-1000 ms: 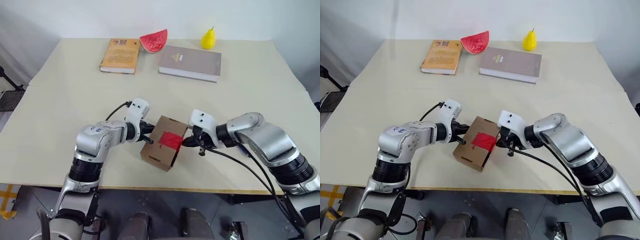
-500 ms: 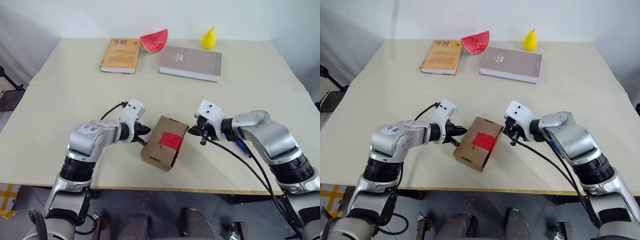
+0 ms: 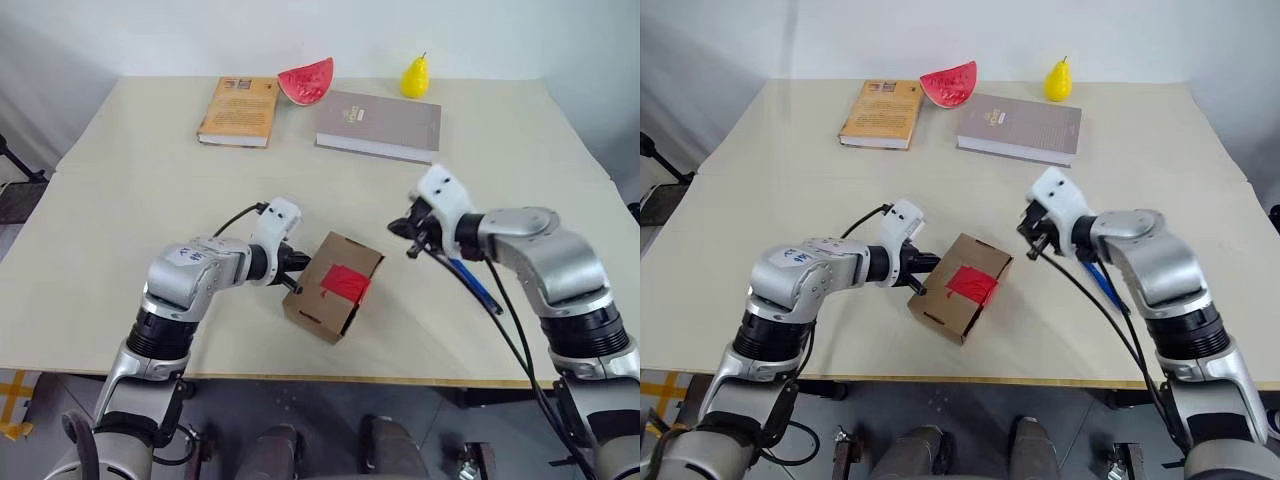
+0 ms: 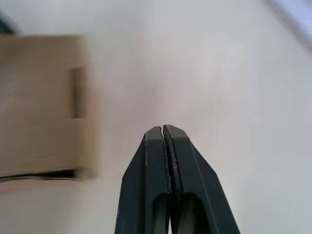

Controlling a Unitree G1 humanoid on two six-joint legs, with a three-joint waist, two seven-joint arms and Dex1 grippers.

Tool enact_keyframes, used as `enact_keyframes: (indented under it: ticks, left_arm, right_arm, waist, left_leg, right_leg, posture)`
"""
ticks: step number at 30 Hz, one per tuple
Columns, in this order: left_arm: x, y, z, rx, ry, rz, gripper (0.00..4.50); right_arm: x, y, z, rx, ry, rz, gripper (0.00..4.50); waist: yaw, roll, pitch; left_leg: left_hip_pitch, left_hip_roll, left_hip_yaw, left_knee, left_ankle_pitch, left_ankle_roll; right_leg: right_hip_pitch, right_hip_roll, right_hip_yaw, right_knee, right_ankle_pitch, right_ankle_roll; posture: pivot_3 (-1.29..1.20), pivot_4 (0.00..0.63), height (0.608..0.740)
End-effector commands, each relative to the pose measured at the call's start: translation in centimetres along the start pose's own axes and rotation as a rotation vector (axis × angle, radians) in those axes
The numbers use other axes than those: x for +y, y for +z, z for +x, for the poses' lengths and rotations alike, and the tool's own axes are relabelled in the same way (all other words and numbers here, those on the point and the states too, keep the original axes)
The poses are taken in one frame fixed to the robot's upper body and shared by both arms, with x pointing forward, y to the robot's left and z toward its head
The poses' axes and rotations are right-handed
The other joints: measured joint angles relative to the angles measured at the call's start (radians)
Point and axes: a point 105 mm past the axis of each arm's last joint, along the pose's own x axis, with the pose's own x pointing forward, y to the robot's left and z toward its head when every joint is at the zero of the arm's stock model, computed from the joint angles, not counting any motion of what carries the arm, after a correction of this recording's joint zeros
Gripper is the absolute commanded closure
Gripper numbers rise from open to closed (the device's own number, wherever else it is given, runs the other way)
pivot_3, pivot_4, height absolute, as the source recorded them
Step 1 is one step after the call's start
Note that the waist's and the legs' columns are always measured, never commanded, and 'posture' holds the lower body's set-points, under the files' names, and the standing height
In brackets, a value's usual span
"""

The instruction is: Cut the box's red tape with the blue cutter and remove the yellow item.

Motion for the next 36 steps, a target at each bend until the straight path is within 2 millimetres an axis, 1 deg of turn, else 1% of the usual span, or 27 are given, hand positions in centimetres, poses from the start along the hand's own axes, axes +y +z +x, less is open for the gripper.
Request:
enact_keyframes:
  ticks: [1,4,6,8,10,12,14,16,20,26,31,36]
  left_arm:
    - [-0.1,2.4,-1.9,-0.106,-0.041,0.042,4.5]
    - [-0.7,4.0,-3.1,-0.159,-0.106,0.05,4.5]
    - [-1.4,4.5,-3.4,-0.168,-0.162,0.06,4.5]
    - [-2.4,4.5,-2.9,-0.153,-0.218,0.08,4.5]
    - [-2.8,4.2,-2.4,-0.136,-0.24,0.098,4.5]
    - [-3.2,3.8,-1.7,-0.116,-0.253,0.12,4.5]
    - [-3.7,3.3,-1.0,-0.092,-0.271,0.144,4.5]
    - [-3.8,3.0,-0.6,-0.079,-0.279,0.161,4.5]
    - [-3.9,2.2,0.5,-0.038,-0.273,0.223,4.5]
    - [-3.7,2.0,0.8,-0.035,-0.272,0.24,4.5]
    - [-3.6,1.9,0.9,-0.038,-0.259,0.245,4.5]
    - [-3.4,1.8,0.9,-0.044,-0.246,0.245,4.5]
  right_arm:
    - [-0.1,1.4,-2.4,-0.012,-0.028,0.008,3.86]
    - [1.0,1.5,-3.6,0.024,-0.028,0.082,2.82]
    - [2.5,1.9,-3.9,0.018,-0.007,0.139,2.13]
    - [4.1,2.0,-3.7,-0.001,0.026,0.2,1.43]
    - [4.9,1.8,-3.3,-0.019,0.031,0.239,0.72]
    - [5.7,1.2,-2.9,-0.017,0.031,0.261,0.03]
    - [6.4,0.4,-2.5,-0.007,0.028,0.277,0.03]
    - [6.7,0.1,-2.4,0.004,0.023,0.283,0.03]
    - [6.8,-1.6,-2.4,0.055,-0.009,0.302,0.03]
    - [7.3,-2.9,-2.3,0.095,-0.005,0.327,0.03]
    - [7.8,-3.0,-2.0,0.106,0.012,0.334,0.03]
    - [7.0,-1.5,-2.4,0.044,0.005,0.339,0.03]
  waist:
    - [0.001,0.0,0.0]
    - [0.002,0.0,0.0]
    - [0.002,0.0,0.0]
    - [-0.001,0.0,0.0]
    - [-0.001,0.0,0.0]
    - [-0.001,0.0,0.0]
    - [0.003,0.0,0.0]
    - [0.001,0.0,0.0]
    - [-0.001,0.0,0.0]
    - [-0.003,0.0,0.0]
    - [-0.003,0.0,0.0]
    - [-0.005,0.0,0.0]
  left_leg:
    - [0.0,0.001,0.0,0.0,0.0,0.0]
    - [0.0,0.0,0.0,0.0,0.0,0.0]
    - [-0.001,0.001,0.0,0.0,0.0,0.0]
    - [-0.001,0.001,0.0,0.0,0.0,0.0]
    - [-0.001,0.0,0.0,0.0,0.0,0.0]
    - [-0.001,-0.001,0.0,0.0,0.0,0.0]
    - [-0.001,-0.002,0.0,0.0,0.0,0.0]
    - [-0.002,-0.003,0.0,0.0,0.0,0.0]
    - [-0.003,-0.003,0.001,0.0,0.0,0.001]
    - [-0.002,-0.003,0.003,0.0,0.001,0.001]
    - [-0.002,-0.003,0.004,0.0,0.001,0.001]
    - [-0.002,-0.003,0.004,0.0,0.001,0.001]
  right_leg:
    - [0.0,0.0,0.0,0.0,0.0,0.0]
    - [0.0,0.0,0.0,0.0,0.0,0.0]
    - [0.0,0.0,0.0,0.0,0.0,0.0]
    - [0.0,0.0,0.0,0.0,0.0,0.0]
    - [-0.002,0.0,0.001,0.003,0.0,0.0]
    - [-0.004,-0.001,0.002,0.007,0.0,0.0]
    - [-0.005,-0.002,0.003,0.008,0.0,0.0]
    - [-0.006,-0.002,0.004,0.008,0.0,0.0]
    - [-0.007,-0.002,0.004,0.008,0.0,0.0]
    - [-0.007,-0.002,0.006,0.009,0.0,0.0]
    - [-0.007,-0.002,0.007,0.009,0.0,0.0]
    - [-0.007,-0.002,0.007,0.009,0.0,0.0]
  posture:
    - [0.0,0.15,0.74]
    - [0.0,0.15,0.74]
    - [0.0,0.15,0.74]
    - [0.0,0.15,0.74]
    - [0.0,0.15,0.74]
    - [0.0,0.15,0.74]
    - [0.0,0.15,0.74]
    - [0.0,0.15,0.74]
    - [0.0,0.15,0.74]
    - [0.0,0.15,0.74]
    - [0.0,0.15,0.74]
    - [0.0,0.15,0.74]
